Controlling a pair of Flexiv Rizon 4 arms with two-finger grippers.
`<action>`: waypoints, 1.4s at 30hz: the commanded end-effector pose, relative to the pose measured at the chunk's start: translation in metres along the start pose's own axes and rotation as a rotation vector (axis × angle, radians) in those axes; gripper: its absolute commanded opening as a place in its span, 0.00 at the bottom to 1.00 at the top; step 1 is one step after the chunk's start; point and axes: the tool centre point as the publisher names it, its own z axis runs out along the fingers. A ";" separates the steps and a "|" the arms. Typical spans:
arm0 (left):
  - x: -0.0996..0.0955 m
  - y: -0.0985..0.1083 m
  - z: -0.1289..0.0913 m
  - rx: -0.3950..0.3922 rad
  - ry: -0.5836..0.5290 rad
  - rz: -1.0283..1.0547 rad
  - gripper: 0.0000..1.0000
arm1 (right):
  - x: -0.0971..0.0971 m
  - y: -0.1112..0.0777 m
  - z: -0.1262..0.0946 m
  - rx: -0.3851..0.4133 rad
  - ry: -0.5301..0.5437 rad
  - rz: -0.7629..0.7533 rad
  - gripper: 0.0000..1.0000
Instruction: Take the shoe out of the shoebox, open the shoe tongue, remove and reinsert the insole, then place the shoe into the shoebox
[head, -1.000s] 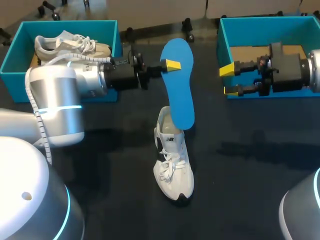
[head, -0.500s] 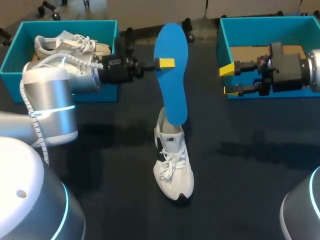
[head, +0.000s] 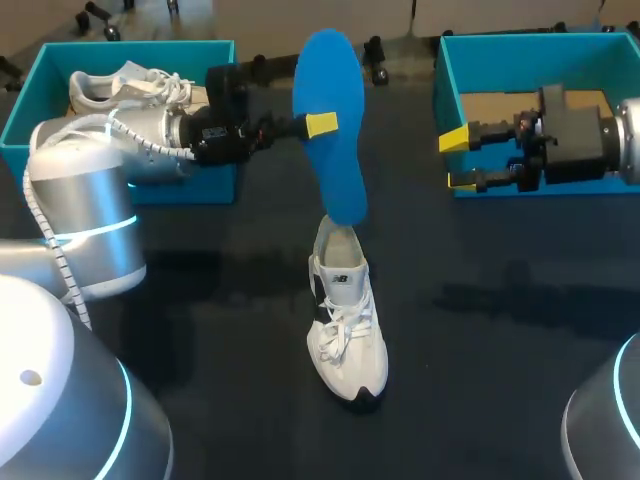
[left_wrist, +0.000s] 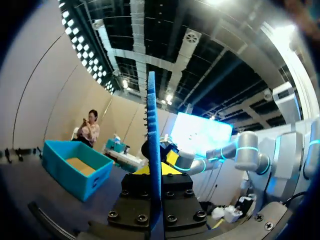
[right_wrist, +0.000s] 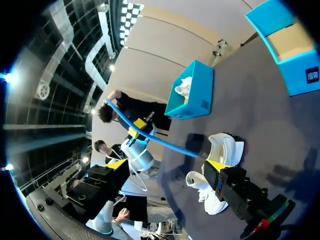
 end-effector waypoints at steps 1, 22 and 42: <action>0.000 -0.001 -0.003 -0.010 0.024 0.258 0.00 | 0.000 0.001 0.002 -0.001 -0.002 0.001 1.00; 0.000 0.000 -0.003 -0.044 0.042 0.504 0.00 | 0.000 0.001 0.002 -0.001 -0.002 0.001 1.00; 0.005 -0.006 -0.007 0.028 0.143 1.131 0.00 | 0.000 0.001 0.002 -0.001 -0.002 0.001 1.00</action>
